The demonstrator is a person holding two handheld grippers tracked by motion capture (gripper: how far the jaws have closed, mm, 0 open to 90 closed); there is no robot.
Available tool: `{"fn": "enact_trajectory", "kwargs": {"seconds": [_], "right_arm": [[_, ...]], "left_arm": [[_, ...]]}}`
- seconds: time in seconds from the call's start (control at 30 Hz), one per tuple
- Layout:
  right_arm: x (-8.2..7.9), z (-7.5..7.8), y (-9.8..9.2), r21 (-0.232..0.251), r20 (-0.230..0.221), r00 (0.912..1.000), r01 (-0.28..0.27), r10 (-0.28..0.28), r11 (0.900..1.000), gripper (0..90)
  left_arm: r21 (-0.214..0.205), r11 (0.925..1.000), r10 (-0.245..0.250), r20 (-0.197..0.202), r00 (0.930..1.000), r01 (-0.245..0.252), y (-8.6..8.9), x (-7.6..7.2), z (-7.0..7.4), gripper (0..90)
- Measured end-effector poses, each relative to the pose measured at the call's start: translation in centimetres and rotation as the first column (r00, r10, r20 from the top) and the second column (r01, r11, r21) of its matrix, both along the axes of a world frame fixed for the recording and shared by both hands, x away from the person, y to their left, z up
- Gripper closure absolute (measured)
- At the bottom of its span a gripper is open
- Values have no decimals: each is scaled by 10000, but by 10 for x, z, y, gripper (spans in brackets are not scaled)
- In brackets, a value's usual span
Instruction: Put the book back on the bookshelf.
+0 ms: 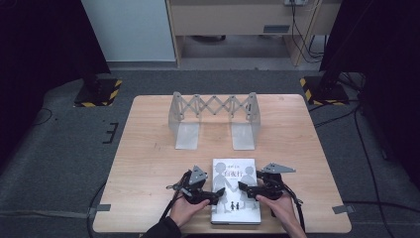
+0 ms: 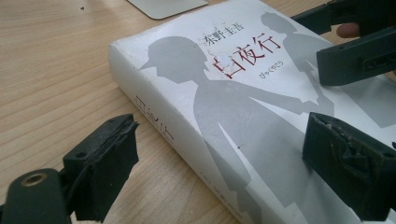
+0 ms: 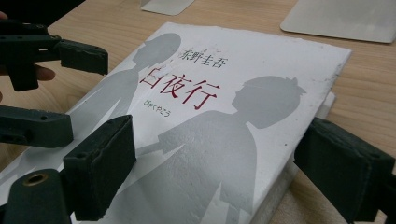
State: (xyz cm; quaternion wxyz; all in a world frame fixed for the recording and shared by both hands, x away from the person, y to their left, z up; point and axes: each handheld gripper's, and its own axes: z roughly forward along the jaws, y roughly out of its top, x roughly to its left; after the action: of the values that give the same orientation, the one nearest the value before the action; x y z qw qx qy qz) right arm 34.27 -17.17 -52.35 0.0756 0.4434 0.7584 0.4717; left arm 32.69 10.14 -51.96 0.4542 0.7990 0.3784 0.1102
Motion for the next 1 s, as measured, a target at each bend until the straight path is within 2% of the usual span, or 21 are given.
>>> {"fn": "enact_trajectory", "kwargs": {"seconds": [0.03,0.57,0.73,1.0], "right_arm": [[0,1,0,13,161,9999,-20,19,10000,129],[1,12,2,607,895,9960,-17,-37,9982,132],[2,14,5,932,886,9960,62,-145,9956,132],[1,16,8,963,931,9956,-32,-58,9953,138]], "left_arm": [[-8,10000,2,5,10000,-2,0,0,0,93],[-213,9998,-1,102,9999,3,3,-1,2,77],[-217,9998,-13,146,9999,16,4,-1,1,71],[-369,9993,-26,236,9997,35,5,0,0,59]]}}
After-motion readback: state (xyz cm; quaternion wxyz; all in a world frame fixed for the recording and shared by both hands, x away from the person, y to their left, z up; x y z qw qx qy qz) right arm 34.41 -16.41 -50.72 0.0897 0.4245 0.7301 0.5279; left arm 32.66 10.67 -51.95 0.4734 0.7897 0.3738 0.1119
